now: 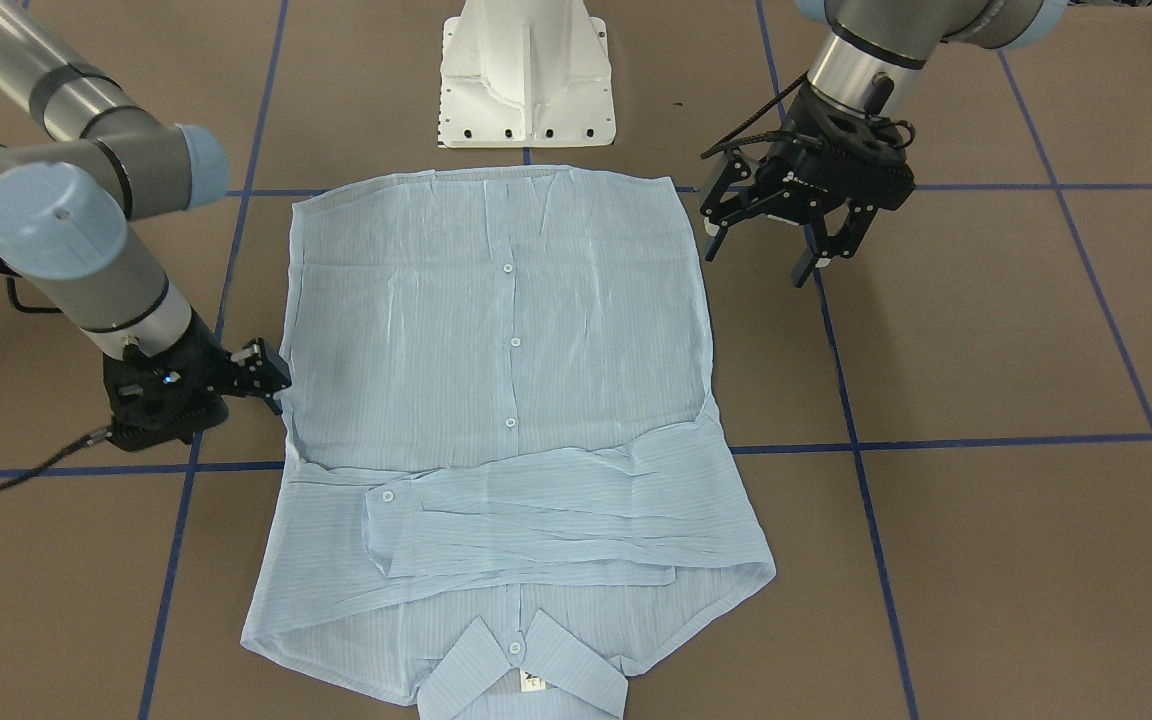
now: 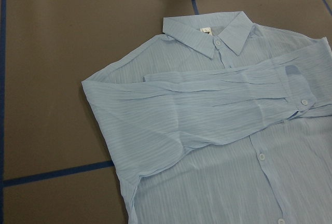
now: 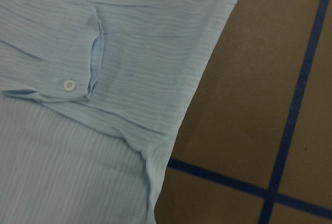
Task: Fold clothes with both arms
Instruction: 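Move the right gripper to the shirt hem corner nearest the robot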
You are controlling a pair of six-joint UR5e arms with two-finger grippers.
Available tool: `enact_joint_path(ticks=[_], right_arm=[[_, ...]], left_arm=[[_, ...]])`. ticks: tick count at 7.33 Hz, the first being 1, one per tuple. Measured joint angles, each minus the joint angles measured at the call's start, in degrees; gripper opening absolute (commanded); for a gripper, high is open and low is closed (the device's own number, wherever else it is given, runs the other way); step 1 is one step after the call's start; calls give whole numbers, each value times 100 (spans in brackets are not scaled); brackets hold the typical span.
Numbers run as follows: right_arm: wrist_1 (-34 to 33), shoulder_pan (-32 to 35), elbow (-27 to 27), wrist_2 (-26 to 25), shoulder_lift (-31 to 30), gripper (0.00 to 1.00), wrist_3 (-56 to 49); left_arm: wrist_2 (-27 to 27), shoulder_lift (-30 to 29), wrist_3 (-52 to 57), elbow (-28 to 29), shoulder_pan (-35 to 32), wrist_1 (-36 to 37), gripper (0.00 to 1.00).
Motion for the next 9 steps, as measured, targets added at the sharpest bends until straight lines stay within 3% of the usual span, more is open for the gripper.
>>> enact_joint_path(ticks=[2, 4, 7, 9], right_arm=[[55, -293, 1024, 106, -1040, 100, 995], [92, -1155, 1646, -553, -1617, 100, 2162], [98, -2357, 2028, -1446, -1783, 100, 3371], [96, -2741, 2087, -1832, -1844, 98, 3633]], left_arm=[[-176, 387, -193, -139, 35, -26, 100], [-252, 635, -237, -160, 59, -54, 100], [-265, 809, -235, -171, 72, -95, 100], [-260, 810, -227, -168, 76, -98, 100]])
